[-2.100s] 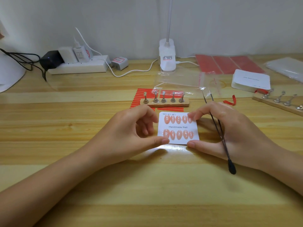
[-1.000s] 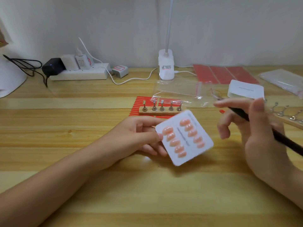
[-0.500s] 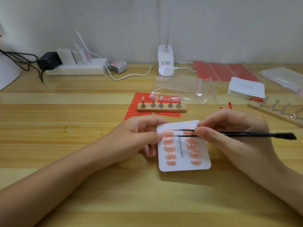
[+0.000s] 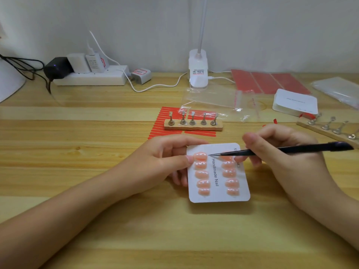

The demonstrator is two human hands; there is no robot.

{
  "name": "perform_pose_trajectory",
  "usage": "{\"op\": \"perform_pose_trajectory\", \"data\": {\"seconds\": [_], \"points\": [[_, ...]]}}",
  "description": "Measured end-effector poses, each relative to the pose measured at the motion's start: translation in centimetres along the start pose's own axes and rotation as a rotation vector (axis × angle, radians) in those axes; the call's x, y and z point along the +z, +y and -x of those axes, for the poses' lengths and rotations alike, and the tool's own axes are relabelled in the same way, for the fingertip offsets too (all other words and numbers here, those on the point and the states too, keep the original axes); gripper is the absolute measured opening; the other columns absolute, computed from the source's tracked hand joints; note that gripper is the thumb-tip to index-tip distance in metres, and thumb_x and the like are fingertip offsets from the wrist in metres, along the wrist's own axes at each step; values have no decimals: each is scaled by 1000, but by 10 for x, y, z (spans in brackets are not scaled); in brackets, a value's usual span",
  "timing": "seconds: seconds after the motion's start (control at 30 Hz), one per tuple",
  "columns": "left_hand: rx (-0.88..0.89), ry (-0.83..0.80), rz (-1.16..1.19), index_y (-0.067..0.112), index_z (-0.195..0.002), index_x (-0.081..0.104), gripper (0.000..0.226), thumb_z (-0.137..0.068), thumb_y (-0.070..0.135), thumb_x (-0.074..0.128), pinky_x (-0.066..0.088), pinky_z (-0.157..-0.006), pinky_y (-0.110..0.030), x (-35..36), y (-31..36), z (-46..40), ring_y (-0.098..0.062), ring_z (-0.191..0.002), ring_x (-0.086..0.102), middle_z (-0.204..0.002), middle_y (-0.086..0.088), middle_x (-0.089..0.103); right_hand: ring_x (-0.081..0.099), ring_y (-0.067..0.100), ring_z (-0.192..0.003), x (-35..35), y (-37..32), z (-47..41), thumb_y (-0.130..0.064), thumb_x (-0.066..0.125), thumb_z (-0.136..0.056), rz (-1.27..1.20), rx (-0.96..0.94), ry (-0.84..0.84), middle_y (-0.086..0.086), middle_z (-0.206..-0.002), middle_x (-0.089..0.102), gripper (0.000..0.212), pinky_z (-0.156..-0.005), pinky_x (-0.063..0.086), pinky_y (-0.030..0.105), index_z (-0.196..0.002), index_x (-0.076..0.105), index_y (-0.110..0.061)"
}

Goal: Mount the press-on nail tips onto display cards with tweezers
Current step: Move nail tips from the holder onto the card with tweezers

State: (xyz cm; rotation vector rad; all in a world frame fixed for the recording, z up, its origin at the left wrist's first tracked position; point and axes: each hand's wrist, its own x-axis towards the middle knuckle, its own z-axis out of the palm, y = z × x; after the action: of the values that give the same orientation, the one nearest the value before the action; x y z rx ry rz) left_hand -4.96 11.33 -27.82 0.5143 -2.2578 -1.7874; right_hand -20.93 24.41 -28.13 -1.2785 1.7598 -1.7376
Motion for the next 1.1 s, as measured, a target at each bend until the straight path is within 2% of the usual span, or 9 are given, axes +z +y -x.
{"op": "perform_pose_trajectory", "data": {"seconds": [0.1, 0.23, 0.4, 0.6, 0.73, 0.83, 0.93, 1.03, 1.1], "points": [[-2, 10, -6, 26, -104, 62, 38, -88, -6, 49, 47, -49, -17, 1, 0, 0, -5, -51, 58, -65, 6, 64, 48, 4, -45, 0, 1, -1, -46, 62, -62, 4, 31, -9, 1, -48, 57, 35, -50, 38, 10, -58, 61, -12], [-14, 15, -2, 26, -103, 62, 38, -88, -6, 49, 48, -49, -16, 2, 1, 0, -3, -51, 57, -67, 7, 65, 49, 5, -46, 0, 3, -2, -47, 64, -61, -18, 48, -24, 2, -49, 59, 31, -50, 40, 11, -56, 62, -17], [-14, 5, -7, 26, -105, 61, 36, -88, -5, 49, 46, -49, -15, 3, 0, 0, -3, -53, 58, -76, -2, 66, 46, 0, -44, 2, 3, -2, -44, 63, -61, -46, 48, -57, -7, -45, 57, 28, -48, 38, 9, -59, 62, -16], [-39, -1, -9, 27, -103, 60, 36, -89, -4, 48, 46, -51, -14, 3, 2, 0, 0, -55, 57, -72, 10, 67, 50, 2, -45, 2, 1, -3, -39, 63, -62, -49, 26, -95, -1, -50, 61, 21, -47, 40, 11, -55, 60, -19], [-60, -24, -11, 25, -105, 60, 34, -90, -3, 47, 46, -54, -14, 3, 3, 1, -4, -66, 58, -90, -1, 68, 56, 15, -49, 1, 0, -2, -41, 62, -63, 28, -31, -105, 2, -56, 65, 28, -47, 42, 21, -59, 57, -14], [-63, -37, -24, 25, -106, 59, 34, -90, -3, 46, 45, -56, -13, 3, 3, 2, -5, -69, 58, -92, -3, 68, 57, 6, -49, 0, 0, -1, -44, 61, -64, 77, -41, -120, -2, -56, 65, 28, -48, 43, 18, -56, 56, -18], [-64, -54, -28, 24, -107, 59, 34, -90, -3, 46, 45, -58, -14, 2, 3, 3, -8, -72, 58, -93, -5, 68, 58, 6, -50, -1, -1, -2, -45, 61, -66, 100, -52, -147, -2, -57, 64, 23, -48, 44, 18, -61, 60, -22], [-57, -55, -24, 23, -107, 60, 34, -90, -3, 46, 45, -57, -14, 1, 2, 3, -8, -69, 57, -95, -11, 67, 59, 14, -51, -2, -1, -3, -44, 61, -66, 95, -57, -153, -3, -56, 64, 21, -50, 47, 30, -60, 59, -24], [-49, -56, -11, 23, -106, 60, 34, -90, -3, 46, 45, -56, -14, 0, 2, 3, -6, -67, 58, -91, -4, 68, 60, 24, -55, -2, 0, -3, -43, 66, -67, 75, -62, -156, -2, -58, 64, 23, -53, 47, 40, -59, 59, -23]]}}
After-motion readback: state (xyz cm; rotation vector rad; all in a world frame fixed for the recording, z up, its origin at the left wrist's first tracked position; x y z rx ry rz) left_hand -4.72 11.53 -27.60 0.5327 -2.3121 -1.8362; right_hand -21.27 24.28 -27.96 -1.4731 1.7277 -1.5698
